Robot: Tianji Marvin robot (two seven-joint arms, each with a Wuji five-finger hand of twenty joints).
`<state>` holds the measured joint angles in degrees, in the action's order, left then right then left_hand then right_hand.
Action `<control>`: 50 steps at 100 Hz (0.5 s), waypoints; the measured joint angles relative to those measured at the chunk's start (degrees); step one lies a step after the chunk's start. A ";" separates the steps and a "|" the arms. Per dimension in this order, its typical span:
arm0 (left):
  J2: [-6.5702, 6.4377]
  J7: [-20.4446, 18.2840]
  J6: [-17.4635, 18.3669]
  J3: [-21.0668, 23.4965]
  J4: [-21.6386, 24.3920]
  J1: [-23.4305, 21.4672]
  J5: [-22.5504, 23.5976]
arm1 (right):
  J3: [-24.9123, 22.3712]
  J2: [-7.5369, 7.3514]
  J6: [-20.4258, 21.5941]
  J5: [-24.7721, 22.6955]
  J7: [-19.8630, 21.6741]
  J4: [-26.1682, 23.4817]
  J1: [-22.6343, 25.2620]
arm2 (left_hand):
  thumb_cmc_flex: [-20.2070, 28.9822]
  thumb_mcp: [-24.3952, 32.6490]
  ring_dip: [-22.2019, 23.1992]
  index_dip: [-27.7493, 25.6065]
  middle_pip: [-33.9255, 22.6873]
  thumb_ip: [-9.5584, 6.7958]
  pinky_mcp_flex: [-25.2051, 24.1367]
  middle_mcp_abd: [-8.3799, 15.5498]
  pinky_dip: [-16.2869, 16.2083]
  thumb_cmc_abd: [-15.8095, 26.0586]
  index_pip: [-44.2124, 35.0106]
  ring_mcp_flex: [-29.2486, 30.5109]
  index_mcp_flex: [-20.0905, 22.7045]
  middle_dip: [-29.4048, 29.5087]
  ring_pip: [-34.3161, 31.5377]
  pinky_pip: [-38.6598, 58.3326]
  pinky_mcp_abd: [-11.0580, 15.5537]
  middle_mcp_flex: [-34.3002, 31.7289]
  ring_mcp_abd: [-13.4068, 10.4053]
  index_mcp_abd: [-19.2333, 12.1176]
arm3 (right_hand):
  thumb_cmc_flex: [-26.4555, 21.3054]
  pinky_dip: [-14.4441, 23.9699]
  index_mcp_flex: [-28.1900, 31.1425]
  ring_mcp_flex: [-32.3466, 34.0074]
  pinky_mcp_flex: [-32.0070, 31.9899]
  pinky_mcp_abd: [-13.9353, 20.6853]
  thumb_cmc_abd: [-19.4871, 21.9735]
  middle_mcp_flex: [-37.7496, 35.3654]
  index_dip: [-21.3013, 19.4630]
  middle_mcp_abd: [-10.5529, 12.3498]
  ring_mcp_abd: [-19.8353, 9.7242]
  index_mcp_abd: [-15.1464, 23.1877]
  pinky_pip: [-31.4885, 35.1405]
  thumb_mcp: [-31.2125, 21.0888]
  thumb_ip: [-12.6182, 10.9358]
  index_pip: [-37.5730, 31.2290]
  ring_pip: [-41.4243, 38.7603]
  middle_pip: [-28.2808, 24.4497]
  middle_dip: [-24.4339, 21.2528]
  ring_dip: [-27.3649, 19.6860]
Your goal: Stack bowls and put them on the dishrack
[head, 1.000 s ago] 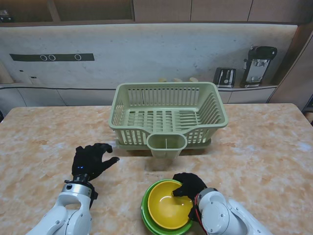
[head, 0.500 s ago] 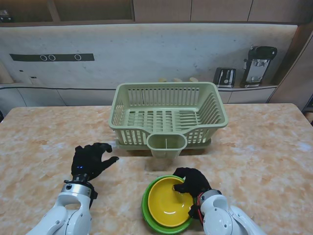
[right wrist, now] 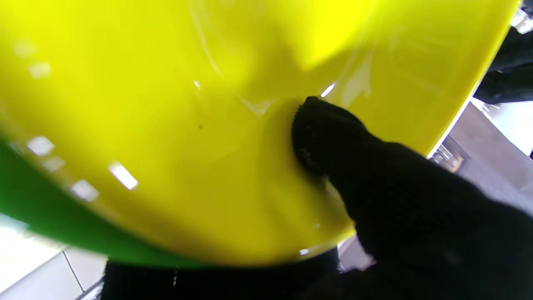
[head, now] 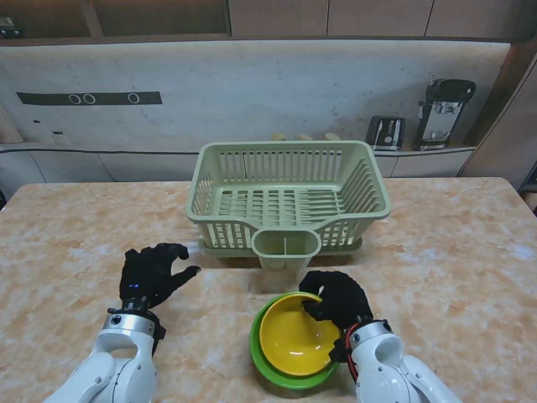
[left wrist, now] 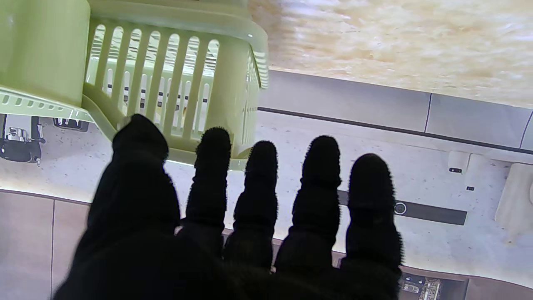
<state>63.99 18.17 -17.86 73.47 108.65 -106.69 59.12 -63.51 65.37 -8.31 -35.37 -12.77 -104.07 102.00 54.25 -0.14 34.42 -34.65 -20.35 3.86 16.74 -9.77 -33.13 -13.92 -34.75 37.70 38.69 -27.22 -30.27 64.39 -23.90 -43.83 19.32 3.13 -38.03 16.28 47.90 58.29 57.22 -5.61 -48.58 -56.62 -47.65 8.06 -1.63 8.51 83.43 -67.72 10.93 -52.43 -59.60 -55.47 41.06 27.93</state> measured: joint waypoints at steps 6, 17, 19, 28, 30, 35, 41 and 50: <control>0.06 0.29 -0.29 -0.14 -0.18 0.18 -0.11 | -0.50 -0.02 0.82 -0.44 -0.26 -0.94 0.41 | 0.00 0.00 0.00 0.00 0.00 0.00 0.00 0.00 0.00 0.00 0.00 0.00 0.00 0.00 0.00 0.00 0.00 0.00 0.00 0.00 | 0.00 0.30 0.07 0.36 0.72 0.13 0.00 -0.13 -0.24 0.06 0.00 0.05 -0.47 0.00 0.00 0.00 0.18 0.00 0.07 0.00; 0.19 0.65 -0.62 -0.35 -0.41 0.52 -0.50 | -1.35 -0.09 2.24 -1.98 -0.51 -2.57 0.95 | 0.00 0.00 0.00 0.00 0.00 0.00 0.00 0.02 -0.01 0.00 0.00 0.00 0.00 0.00 0.00 0.00 0.01 -0.01 0.00 -0.01 | -0.01 0.66 0.50 1.51 1.91 0.61 -0.43 -0.87 -0.47 0.06 0.00 0.09 -1.25 0.00 0.22 0.00 0.69 0.32 0.17 0.01; 0.20 0.66 -0.64 -0.36 -0.42 0.56 -0.54 | -1.47 -0.10 2.50 -2.17 -0.56 -2.85 1.02 | 0.00 0.00 0.00 0.00 0.00 0.00 0.00 0.02 -0.01 0.00 0.00 0.00 0.00 0.00 0.00 0.00 0.04 -0.01 0.00 -0.01 | -0.01 0.77 0.57 1.53 2.10 0.61 -0.54 -1.01 -0.47 0.06 0.00 0.13 -1.32 0.00 0.22 0.00 0.70 0.43 0.20 0.04; 0.23 0.67 -0.65 -0.37 -0.45 0.66 -0.56 | -2.01 -0.13 3.93 -2.73 -1.01 -3.82 1.22 | 0.00 0.00 0.00 0.00 0.00 0.00 0.00 0.04 -0.01 0.00 0.00 0.00 0.00 0.00 0.00 0.00 0.49 -0.01 0.00 -0.02 | -0.01 1.52 0.63 1.96 2.49 0.72 -0.58 -1.08 -0.63 0.07 0.00 0.16 -1.35 0.01 0.22 0.00 1.45 0.45 0.75 0.65; 0.23 0.67 -0.65 -0.37 -0.45 0.67 -0.55 | -2.12 -0.14 4.23 -2.86 -1.16 -4.02 1.24 | 0.00 0.00 0.00 0.00 0.00 0.00 0.00 0.05 -0.01 0.00 0.00 0.00 0.00 0.00 0.00 0.00 0.49 -0.01 0.00 -0.03 | 0.00 1.82 0.67 2.05 2.53 0.75 -0.59 -1.15 -0.65 0.07 0.00 0.16 -1.35 0.01 0.22 0.00 1.55 0.49 0.79 0.65; 0.23 0.67 -0.65 -0.38 -0.48 0.71 -0.50 | -2.35 -0.14 4.87 -3.27 -1.54 -4.50 1.26 | 0.00 0.00 0.00 0.00 0.00 0.00 0.00 0.06 0.00 0.00 0.00 0.00 0.00 -0.01 0.00 0.00 0.50 -0.01 -0.01 -0.03 | -0.01 2.03 0.71 2.22 2.64 0.88 -0.60 -1.18 -0.70 0.07 0.00 0.18 -1.35 0.02 0.23 0.00 1.59 0.49 0.81 0.66; 0.24 0.67 -0.67 -0.42 -0.55 0.77 -0.49 | -2.66 -0.15 5.41 -4.04 -1.97 -5.11 1.24 | 0.00 0.00 0.00 0.00 0.00 0.00 0.00 0.06 -0.01 0.00 0.00 0.01 0.00 -0.01 0.00 0.00 0.52 -0.01 -0.01 -0.03 | -0.01 2.61 0.98 2.54 2.75 1.18 -0.76 -1.65 -0.72 0.07 0.00 0.24 -1.35 0.03 0.24 0.00 1.73 0.89 0.82 0.68; 0.24 0.67 -0.69 -0.52 -0.59 0.88 -0.50 | -3.08 -0.14 5.86 -5.11 -3.10 -5.85 0.99 | 0.00 0.00 0.00 0.00 0.00 0.00 0.00 0.07 0.00 0.00 0.00 0.01 0.00 -0.03 0.00 0.00 0.52 -0.01 -0.26 -0.04 | -0.01 3.21 1.24 2.97 2.78 1.36 -0.87 -2.12 -0.72 0.08 0.01 0.52 -1.34 0.04 0.44 0.00 2.26 1.39 0.83 0.72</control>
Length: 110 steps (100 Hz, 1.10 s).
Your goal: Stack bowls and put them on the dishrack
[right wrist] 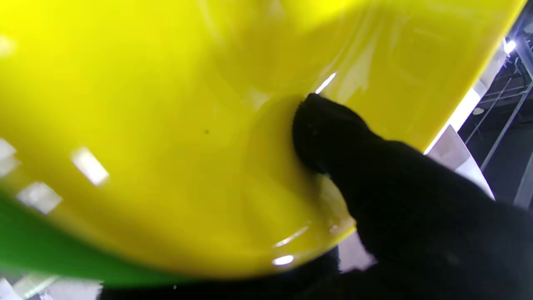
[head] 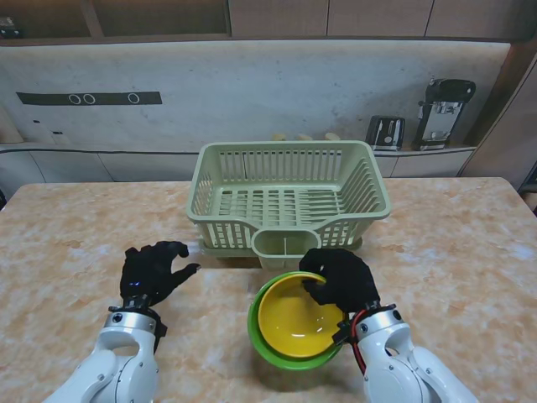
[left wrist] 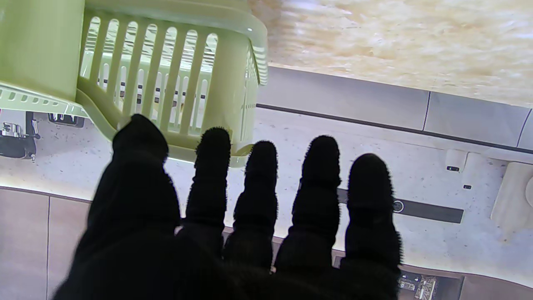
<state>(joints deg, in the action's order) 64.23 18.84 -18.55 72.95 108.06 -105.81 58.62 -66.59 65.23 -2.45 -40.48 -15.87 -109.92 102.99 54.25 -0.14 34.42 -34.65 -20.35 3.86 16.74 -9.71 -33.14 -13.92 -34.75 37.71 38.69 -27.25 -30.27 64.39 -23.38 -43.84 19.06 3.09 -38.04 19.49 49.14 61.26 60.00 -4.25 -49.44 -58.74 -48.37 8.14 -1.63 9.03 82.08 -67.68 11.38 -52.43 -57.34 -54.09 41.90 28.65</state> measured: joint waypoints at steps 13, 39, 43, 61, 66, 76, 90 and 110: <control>0.00 -0.03 -0.01 -0.16 -0.12 0.23 -0.02 | -0.48 0.13 0.16 -1.02 -2.11 -0.93 -1.10 | 0.00 0.00 0.00 0.00 0.00 0.00 0.00 0.01 0.00 0.00 0.00 0.00 0.00 -0.01 0.00 0.00 0.01 0.00 -0.08 -0.01 | 0.00 0.18 0.15 0.10 0.03 0.16 -0.02 -0.11 0.00 0.05 0.00 0.10 0.01 0.00 0.27 0.00 0.01 0.07 0.00 0.07; -0.01 -0.28 0.01 -0.42 -0.41 0.65 -0.06 | -1.24 0.42 0.11 -1.53 -2.64 -2.04 -6.09 | 0.01 0.00 0.01 0.00 0.00 0.00 0.01 0.05 0.00 0.00 0.00 0.01 0.01 -0.03 0.00 0.00 0.01 -0.01 -0.09 -0.02 | 0.00 0.96 0.42 0.13 0.04 0.71 -0.02 -0.16 -0.02 0.11 0.00 0.13 -0.10 0.01 0.32 0.00 0.47 0.07 0.16 0.79; -0.01 -0.35 0.01 -0.46 -0.44 0.72 -0.06 | -1.24 0.48 0.09 -1.52 -2.74 -2.01 -7.18 | 0.01 0.00 0.01 0.00 0.00 0.00 0.01 0.06 0.00 0.00 0.00 0.01 0.01 -0.03 0.00 0.00 0.02 -0.01 -0.09 -0.02 | 0.00 1.31 0.42 0.15 0.04 0.81 -0.02 -0.16 -0.05 0.12 0.00 0.15 -0.53 0.01 0.32 0.00 0.67 0.07 0.16 0.79; -0.04 -0.80 0.01 -0.69 -0.52 1.05 -0.13 | -0.29 0.95 -0.83 -1.22 -4.38 -0.43 -12.97 | 0.01 0.00 0.02 0.00 0.00 0.00 0.03 0.08 0.00 0.00 0.00 0.01 0.01 -0.05 0.00 0.00 0.04 -0.01 -0.10 -0.03 | 0.00 1.45 0.44 0.74 0.06 1.30 -0.02 -0.19 -0.24 0.26 -0.08 0.33 -1.29 0.04 0.37 0.00 1.42 0.41 0.72 0.80; -0.05 -0.97 0.01 -0.79 -0.57 1.18 -0.19 | 0.29 1.07 -1.39 -1.40 -4.77 0.52 -14.94 | 0.01 0.00 0.02 0.00 0.00 0.00 0.04 0.08 0.00 0.00 0.00 0.01 0.01 -0.05 0.00 0.00 0.04 -0.01 -0.10 -0.03 | 0.00 1.55 0.44 0.74 0.06 1.33 -0.02 -0.20 -0.25 0.42 -0.11 0.53 -1.40 0.16 0.39 0.00 1.73 0.49 0.73 0.80; -0.06 -1.22 0.01 -0.95 -0.67 1.40 -0.28 | 1.51 1.31 -2.84 -1.41 -4.97 2.55 -18.66 | 0.01 0.00 0.02 0.00 -0.01 0.00 0.04 0.09 0.00 0.00 0.00 0.01 0.01 -0.48 0.00 0.00 0.04 -0.01 -0.11 -0.03 | 0.00 2.03 0.46 0.74 0.06 1.51 -0.02 -0.20 -0.25 1.20 -0.39 1.39 -1.48 0.92 0.39 0.00 2.32 0.64 0.73 0.82; -0.07 -1.40 0.02 -1.01 -0.70 1.55 -0.32 | 3.42 1.60 -3.97 -1.57 -5.15 5.71 -23.62 | 0.01 0.00 0.02 0.00 -0.01 0.00 0.05 0.09 0.00 0.00 0.00 0.01 0.01 -0.49 0.00 0.00 0.04 -0.01 -0.11 -0.03 | 0.00 2.09 0.46 0.87 0.06 1.60 -0.02 -0.20 -0.30 1.42 -0.45 1.64 -2.11 0.95 0.39 0.00 2.74 0.69 0.73 1.53; -0.08 -1.54 0.02 -1.14 -0.76 1.71 -0.46 | 6.63 2.22 -6.36 -1.83 -5.50 11.68 -30.68 | 0.01 0.00 0.02 0.00 -0.01 0.00 0.05 0.09 0.00 0.00 0.00 0.01 0.01 -0.50 0.00 0.00 0.05 -0.01 -0.12 -0.03 | 0.00 2.67 0.46 1.33 0.06 2.02 -0.02 -0.22 -0.62 1.83 -0.73 2.13 -2.62 1.44 0.40 0.00 3.55 0.69 0.73 1.62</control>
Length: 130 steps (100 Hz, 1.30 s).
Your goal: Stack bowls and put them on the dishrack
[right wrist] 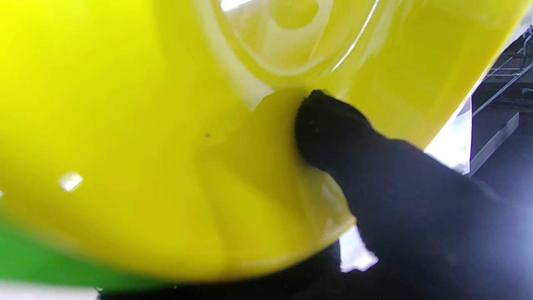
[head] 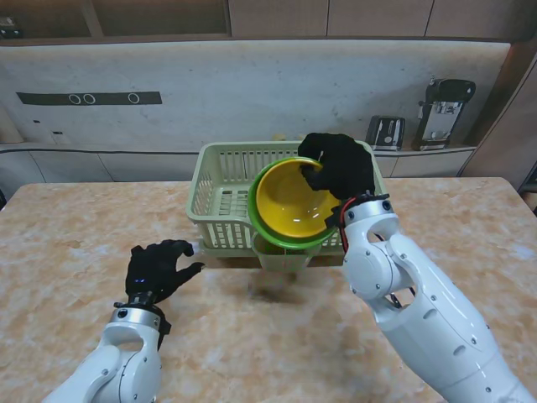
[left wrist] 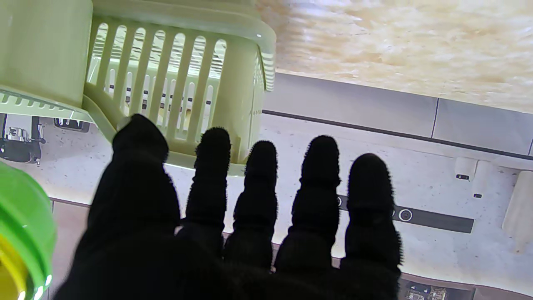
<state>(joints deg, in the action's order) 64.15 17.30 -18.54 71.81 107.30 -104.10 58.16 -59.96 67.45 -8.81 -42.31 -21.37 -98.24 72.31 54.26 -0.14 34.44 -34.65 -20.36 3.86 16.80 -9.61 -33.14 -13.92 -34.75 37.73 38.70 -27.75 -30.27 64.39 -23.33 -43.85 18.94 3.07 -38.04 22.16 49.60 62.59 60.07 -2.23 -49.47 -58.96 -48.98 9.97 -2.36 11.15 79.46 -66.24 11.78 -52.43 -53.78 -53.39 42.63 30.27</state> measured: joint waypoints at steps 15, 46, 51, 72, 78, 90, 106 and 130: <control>-0.02 -0.33 0.00 -0.08 -0.01 0.09 -0.06 | 2.73 0.48 -0.33 0.34 -0.47 5.39 -4.92 | 0.00 0.00 0.00 0.00 0.00 0.00 0.00 0.00 0.00 0.00 0.00 0.01 0.00 -0.01 0.00 0.00 0.00 0.00 0.00 0.00 | 0.00 0.00 0.00 0.00 0.00 0.16 0.00 0.00 -0.06 0.10 -0.22 0.10 -0.81 0.01 0.01 0.00 0.03 0.00 0.00 0.58; -0.07 -0.80 0.00 -0.34 -0.14 0.47 -0.15 | 8.09 2.60 -0.82 3.58 -3.45 16.46 -13.86 | 0.00 0.00 0.00 0.00 0.00 0.00 0.00 0.01 0.00 0.00 0.00 0.01 0.00 -0.01 0.00 0.00 0.01 0.00 -0.01 0.00 | 0.00 0.00 0.01 0.00 -0.01 0.29 0.00 -0.01 -0.07 0.43 -0.45 0.44 -2.83 0.43 0.01 0.00 0.67 0.00 0.00 0.77; -0.08 -0.83 -0.03 -0.38 -0.15 0.51 -0.15 | 8.83 3.02 -0.83 3.98 -3.85 18.08 -15.06 | 0.00 0.00 0.00 0.00 0.00 0.00 0.00 0.07 0.00 0.00 0.00 0.01 0.00 -0.01 0.00 0.00 0.01 0.00 -0.01 0.00 | 0.00 0.00 0.01 0.00 -0.02 0.30 0.00 -0.01 -0.07 0.43 -0.47 0.44 -2.93 0.43 0.01 0.00 0.68 0.00 0.00 0.77; -0.09 -0.90 -0.06 -0.55 -0.33 0.77 -0.15 | 12.76 4.32 -0.93 4.77 -4.29 25.27 -20.35 | 0.00 0.00 0.00 0.00 0.00 0.00 0.00 0.29 0.00 0.00 0.00 0.01 0.00 -0.01 0.00 0.00 0.01 0.00 -0.01 0.00 | 0.00 0.01 0.01 0.00 -0.33 0.77 0.00 -0.01 -0.09 0.54 -0.86 0.62 -4.30 0.43 0.43 0.00 0.77 0.00 -0.66 0.79; -0.09 -0.97 -0.05 -0.59 -0.39 0.85 -0.25 | 13.70 4.64 -0.95 5.00 -4.25 27.07 -21.59 | 0.00 0.00 0.00 0.00 0.00 0.00 0.00 0.30 0.00 0.00 0.00 0.01 0.00 -0.01 0.00 0.00 0.01 0.00 -0.01 0.00 | 0.00 0.01 0.01 0.00 -0.51 0.82 0.00 -0.01 -0.09 0.76 -0.93 0.94 -4.60 0.45 0.49 0.00 1.13 0.01 -0.69 0.79; -0.09 -1.03 -0.05 -0.62 -0.44 0.93 -0.51 | 15.94 5.28 -0.96 5.25 -4.60 30.74 -24.06 | 0.00 0.00 0.00 0.00 0.00 0.00 0.00 0.30 0.00 0.00 0.00 0.01 0.00 -0.01 0.00 0.00 0.01 0.00 -0.01 0.00 | 0.00 0.00 0.01 0.00 -0.95 0.94 0.00 -0.01 -0.09 1.23 -1.38 1.44 -5.24 0.95 0.50 0.00 1.49 0.01 -1.34 0.79; -0.08 -0.99 -0.05 -0.61 -0.59 0.97 -0.62 | 18.63 6.34 -0.76 5.18 -5.98 35.43 -26.84 | 0.00 0.00 0.00 0.00 0.00 0.00 0.00 0.30 0.00 0.00 0.00 0.01 0.00 -0.01 0.00 0.00 0.02 0.00 -0.01 0.00 | 0.00 0.00 0.01 -0.04 -1.34 1.33 0.00 -0.01 -0.09 1.27 -1.68 1.49 -5.79 0.98 0.51 0.00 1.57 0.02 -1.45 0.79; -0.07 -0.92 -0.01 -0.51 -0.66 0.97 -0.74 | 21.71 8.38 -0.62 6.19 -8.23 41.69 -30.20 | 0.00 0.00 0.00 0.00 0.00 0.00 0.00 0.30 0.00 0.00 0.00 0.01 0.00 -0.01 0.00 0.00 0.02 0.00 -0.02 0.00 | 0.00 -3.04 0.01 -0.74 -2.34 1.49 0.00 0.41 -0.06 1.90 -2.64 2.26 -6.46 1.47 0.52 0.00 1.58 -0.32 -2.94 0.97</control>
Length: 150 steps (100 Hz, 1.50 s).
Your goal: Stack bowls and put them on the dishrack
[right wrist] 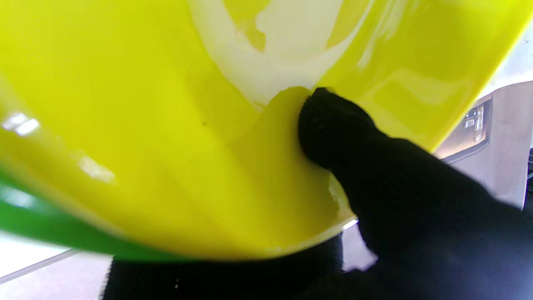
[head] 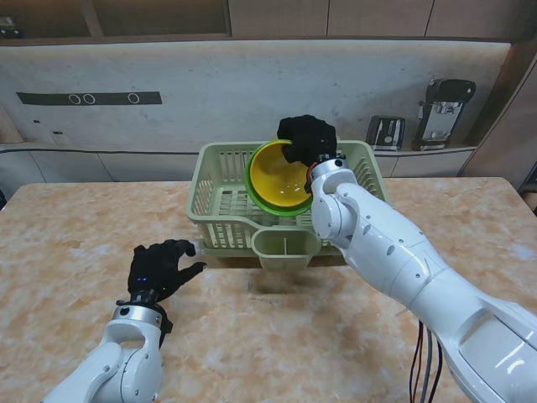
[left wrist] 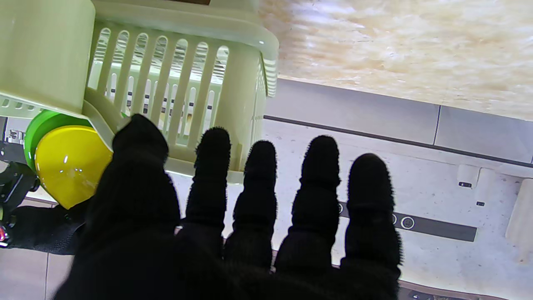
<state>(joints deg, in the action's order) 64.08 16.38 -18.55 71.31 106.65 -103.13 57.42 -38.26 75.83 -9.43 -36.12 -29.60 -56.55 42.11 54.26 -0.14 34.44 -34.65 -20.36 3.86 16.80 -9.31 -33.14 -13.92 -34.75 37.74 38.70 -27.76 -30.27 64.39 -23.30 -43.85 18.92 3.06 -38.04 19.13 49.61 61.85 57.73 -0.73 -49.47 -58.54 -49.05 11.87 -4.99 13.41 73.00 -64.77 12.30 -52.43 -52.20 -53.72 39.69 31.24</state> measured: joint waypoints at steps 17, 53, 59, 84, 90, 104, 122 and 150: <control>0.00 0.00 0.04 0.03 -0.10 0.01 -0.07 | 1.74 0.61 0.28 -0.16 0.02 2.48 -1.60 | 0.00 0.00 0.00 0.00 0.00 0.00 0.00 0.00 0.00 0.00 0.00 0.00 0.00 0.00 0.00 0.00 0.01 0.00 0.00 0.00 | -0.06 -3.03 0.00 -0.41 -0.86 0.07 0.02 0.17 0.55 0.36 -0.87 0.37 -0.02 0.02 1.19 0.00 0.00 -0.44 -0.67 0.05; 0.00 -0.07 0.20 -0.03 -0.25 0.18 -0.26 | 4.64 0.92 0.95 -1.22 0.33 5.96 -3.52 | 0.00 0.00 0.00 0.00 0.00 0.00 0.00 0.00 0.00 0.00 0.00 0.00 0.00 0.00 0.00 0.00 0.01 0.00 0.00 0.00 | -0.28 -9.39 0.01 -1.03 -2.24 0.59 0.10 0.21 1.77 0.83 -1.90 0.88 0.06 0.50 1.23 0.00 0.02 -0.45 -2.13 0.08; 0.00 -0.07 0.22 -0.03 -0.26 0.18 -0.26 | 4.89 1.10 1.16 -1.26 0.38 6.78 -3.75 | 0.00 0.00 0.00 0.00 0.00 0.00 0.00 0.00 0.00 0.00 0.00 0.00 0.00 0.00 0.00 0.00 0.01 0.00 0.00 0.00 | -0.59 -9.71 0.02 -1.46 -2.42 0.61 0.13 0.23 2.10 0.88 -1.90 1.01 0.08 0.96 1.25 0.00 0.37 -0.38 -2.80 0.08; -0.02 -0.07 0.30 -0.05 -0.29 0.22 -0.26 | 6.28 1.85 1.22 0.04 0.80 8.85 -4.22 | 0.00 0.00 0.00 0.00 0.00 0.00 0.00 0.00 0.00 0.00 0.00 0.00 0.00 0.00 0.00 0.00 0.01 0.00 0.00 0.00 | -0.73 -11.37 0.02 -1.70 -2.85 0.65 0.29 0.24 3.43 0.90 -1.96 1.06 0.13 0.97 1.25 -0.02 1.24 0.29 -4.28 0.09; -0.02 -0.07 0.35 -0.05 -0.33 0.24 -0.26 | 6.48 2.06 1.15 0.38 1.08 9.23 -4.26 | 0.00 0.00 0.00 0.00 0.00 0.00 0.00 0.00 0.00 0.00 0.00 0.00 0.00 0.00 0.00 0.00 0.01 0.00 0.00 0.00 | -1.19 -11.62 0.02 -1.89 -2.86 0.65 0.30 0.24 3.83 0.90 -1.96 1.06 0.13 1.27 1.25 -0.02 1.55 0.63 -4.76 0.09; -0.02 -0.07 0.40 -0.05 -0.37 0.25 -0.26 | 7.43 2.46 0.74 0.91 1.93 10.15 -4.54 | 0.00 0.00 0.00 0.00 0.00 0.00 0.00 0.00 0.00 0.00 -0.01 0.00 0.00 0.00 0.00 0.00 0.01 0.00 0.00 0.00 | -1.35 -12.18 0.02 -2.10 -2.89 0.68 0.46 0.25 4.60 0.90 -1.96 1.10 0.13 1.43 1.26 -0.02 2.17 0.95 -5.12 0.09; -0.02 -0.07 0.41 -0.04 -0.38 0.26 -0.26 | 8.71 2.89 -0.28 1.27 3.32 11.25 -5.07 | 0.00 0.00 0.00 0.00 0.00 0.00 0.00 0.00 0.00 0.00 -0.01 0.00 0.00 0.00 0.00 0.00 0.01 0.00 0.00 0.00 | -1.67 -12.73 -0.36 -2.24 -3.81 0.72 1.10 0.83 6.27 0.90 -1.96 1.11 0.06 1.44 1.26 -0.02 3.98 1.90 -6.54 -0.25; 0.00 0.34 0.83 0.04 -0.50 0.24 -0.25 | 11.10 3.78 -1.60 1.83 5.75 14.19 -6.57 | 0.00 0.00 0.00 0.00 0.00 0.00 0.00 0.00 0.00 0.00 -0.01 0.00 0.00 0.00 0.00 0.00 0.01 0.00 0.00 0.00 | -2.16 -15.09 -1.12 -3.72 -6.50 0.69 3.97 3.34 9.38 0.90 -2.14 1.12 -1.66 1.44 1.26 2.98 8.04 5.03 -9.44 -2.58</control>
<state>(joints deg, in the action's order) 64.09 16.72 -17.72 71.35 106.14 -102.89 57.17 -27.16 79.61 -11.03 -34.30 -23.85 -42.36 35.55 54.26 -0.14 34.44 -34.65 -20.36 3.86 16.80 -9.31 -33.14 -13.92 -34.75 37.74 38.70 -27.77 -30.27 64.39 -23.29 -43.85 18.92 3.06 -40.20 4.03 48.49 58.13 51.23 -0.04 -45.50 -55.21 -39.66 12.76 -7.13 14.54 71.35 -63.33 13.56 -49.45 -44.16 -48.68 30.25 28.66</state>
